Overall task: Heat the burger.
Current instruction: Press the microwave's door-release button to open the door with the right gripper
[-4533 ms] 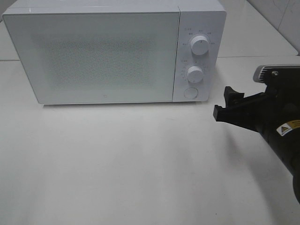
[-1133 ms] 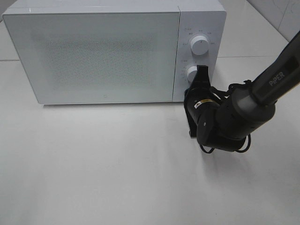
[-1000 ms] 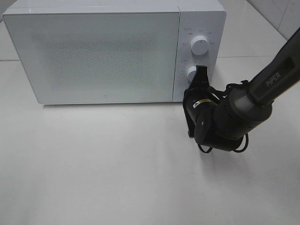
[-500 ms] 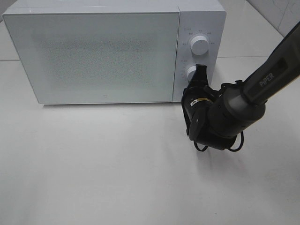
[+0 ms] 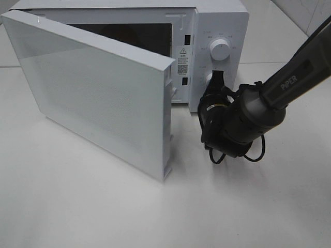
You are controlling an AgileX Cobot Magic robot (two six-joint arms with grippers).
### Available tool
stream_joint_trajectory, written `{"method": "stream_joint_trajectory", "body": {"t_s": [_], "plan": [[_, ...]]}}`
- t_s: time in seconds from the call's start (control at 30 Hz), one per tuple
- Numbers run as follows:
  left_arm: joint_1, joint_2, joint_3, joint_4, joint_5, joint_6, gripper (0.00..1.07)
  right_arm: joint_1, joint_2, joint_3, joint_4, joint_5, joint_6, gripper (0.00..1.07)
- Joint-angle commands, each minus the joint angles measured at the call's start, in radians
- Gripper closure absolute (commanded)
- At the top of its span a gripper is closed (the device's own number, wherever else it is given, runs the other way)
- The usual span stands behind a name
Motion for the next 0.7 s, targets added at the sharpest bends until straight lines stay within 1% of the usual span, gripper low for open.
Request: {"method": "stream_joint_trajectory", "body": {"t_s": [0.03, 0.37, 0.47, 0.5, 0.63, 0.7], "plan": [[0.004, -0.017, 0.000, -0.006, 0.000, 0.001, 0.09, -0.061, -0.010, -0.104, -0.147, -0.219, -0.008, 1.07], [0.004, -0.017, 0.000, -0.006, 0.000, 0.001, 0.09, -0.058, -0.034, -0.085, -0.151, -0.164, -0.020, 1.07], [0.004, -0.017, 0.000, -0.006, 0.000, 0.001, 0.09, -0.057, -0.046, -0.054, -0.151, -0.138, -0.020, 1.07], [0.004, -0.017, 0.000, -0.006, 0.000, 0.001, 0.09, -0.057, -0.057, -0.029, -0.151, -0.112, -0.016, 1.07], [0.004, -0.017, 0.000, -0.006, 0.000, 0.001, 0.09, -0.043, -0.078, 0.002, -0.144, -0.072, -0.014, 1.07], [0.004, -0.017, 0.000, -0.006, 0.000, 0.001, 0.09, -0.042, -0.095, 0.034, -0.145, -0.007, -0.039, 1.07]]}}
